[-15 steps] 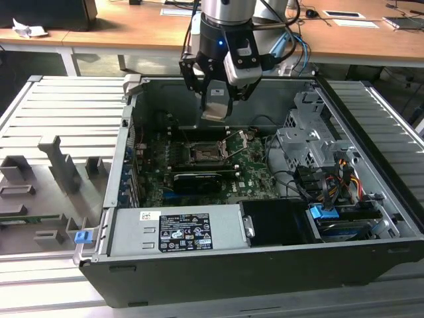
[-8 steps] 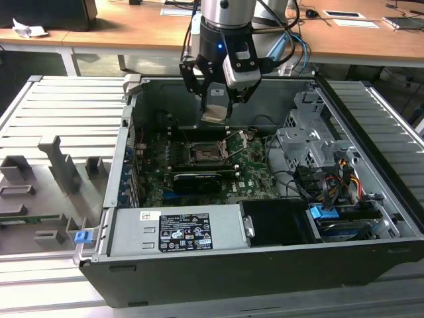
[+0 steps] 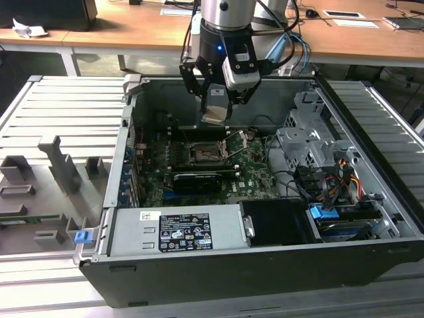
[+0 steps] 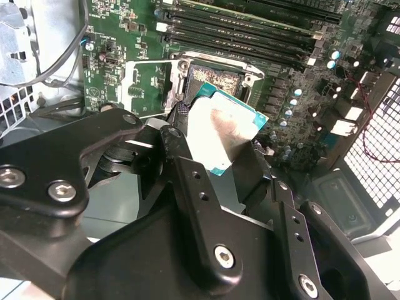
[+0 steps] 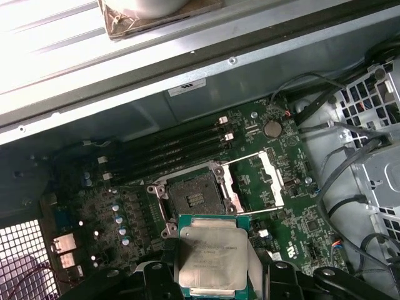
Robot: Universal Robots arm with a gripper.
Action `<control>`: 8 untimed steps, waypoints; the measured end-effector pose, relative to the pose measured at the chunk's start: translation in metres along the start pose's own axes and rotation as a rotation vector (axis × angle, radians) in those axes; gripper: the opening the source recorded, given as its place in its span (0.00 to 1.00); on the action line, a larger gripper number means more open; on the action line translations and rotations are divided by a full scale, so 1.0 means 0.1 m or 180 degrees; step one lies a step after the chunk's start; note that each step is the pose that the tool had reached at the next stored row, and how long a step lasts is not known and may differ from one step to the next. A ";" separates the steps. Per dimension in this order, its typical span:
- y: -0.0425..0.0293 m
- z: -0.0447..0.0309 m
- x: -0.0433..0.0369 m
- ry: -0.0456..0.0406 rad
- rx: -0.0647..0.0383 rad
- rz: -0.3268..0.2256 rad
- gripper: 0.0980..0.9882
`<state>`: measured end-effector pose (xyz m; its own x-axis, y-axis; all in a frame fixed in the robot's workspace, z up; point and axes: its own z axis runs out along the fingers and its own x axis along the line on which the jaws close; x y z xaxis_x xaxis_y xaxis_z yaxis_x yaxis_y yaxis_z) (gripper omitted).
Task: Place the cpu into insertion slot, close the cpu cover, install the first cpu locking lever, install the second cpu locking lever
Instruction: 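Place the cpu into insertion slot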
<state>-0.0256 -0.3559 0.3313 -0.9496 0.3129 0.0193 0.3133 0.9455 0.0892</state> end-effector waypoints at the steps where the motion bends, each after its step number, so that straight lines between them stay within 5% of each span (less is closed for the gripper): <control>1: 0.000 0.005 0.000 0.0000 0.0000 0.0004 0.48; 8: -0.002 0.024 -0.001 -0.0001 -0.0002 0.0016 0.48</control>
<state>-0.0255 -0.3559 0.3289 -0.9480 0.3177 0.0194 0.3181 0.9438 0.0896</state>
